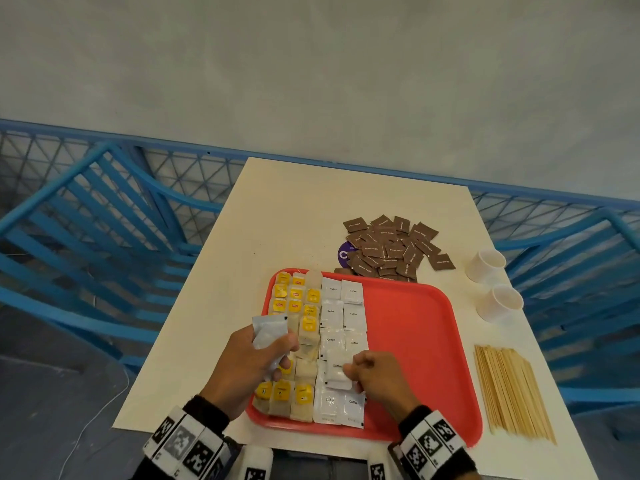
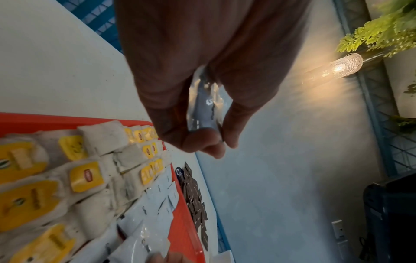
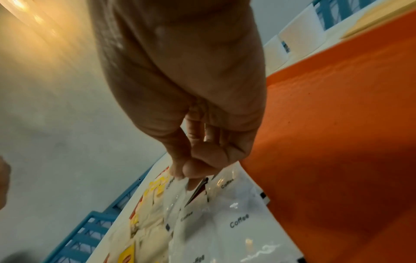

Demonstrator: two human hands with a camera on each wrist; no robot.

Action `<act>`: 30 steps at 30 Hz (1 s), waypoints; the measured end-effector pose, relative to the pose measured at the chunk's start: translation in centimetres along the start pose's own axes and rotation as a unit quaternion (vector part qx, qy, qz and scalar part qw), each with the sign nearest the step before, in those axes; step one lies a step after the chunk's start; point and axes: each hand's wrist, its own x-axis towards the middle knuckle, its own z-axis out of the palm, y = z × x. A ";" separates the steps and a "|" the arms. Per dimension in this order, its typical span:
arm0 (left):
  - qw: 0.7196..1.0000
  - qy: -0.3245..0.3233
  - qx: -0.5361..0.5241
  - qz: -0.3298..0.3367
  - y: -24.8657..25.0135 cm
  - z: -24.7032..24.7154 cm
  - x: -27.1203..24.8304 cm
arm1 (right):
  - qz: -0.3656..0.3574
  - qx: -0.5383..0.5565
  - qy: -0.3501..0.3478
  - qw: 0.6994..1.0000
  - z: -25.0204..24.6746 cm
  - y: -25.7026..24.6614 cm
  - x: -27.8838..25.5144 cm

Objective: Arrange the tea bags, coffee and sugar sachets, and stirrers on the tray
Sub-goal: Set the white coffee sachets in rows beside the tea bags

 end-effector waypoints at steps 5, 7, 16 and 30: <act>0.999 0.005 0.035 -0.016 -1.1 0.1 0.0 | 0.006 -0.007 0.006 1.000 0.9 -0.3 0.3; 0.999 -0.008 0.047 -0.016 -1.4 0.0 -0.1 | -0.004 -0.032 0.019 0.999 1.1 -0.3 0.3; 0.998 -0.015 0.043 -0.031 -1.3 0.1 -0.3 | -0.077 -0.251 0.042 0.964 1.1 0.1 -0.5; 0.968 -0.236 0.044 -0.074 0.7 2.1 -1.3 | -0.230 -0.042 -0.083 0.969 -1.1 -8.1 -5.4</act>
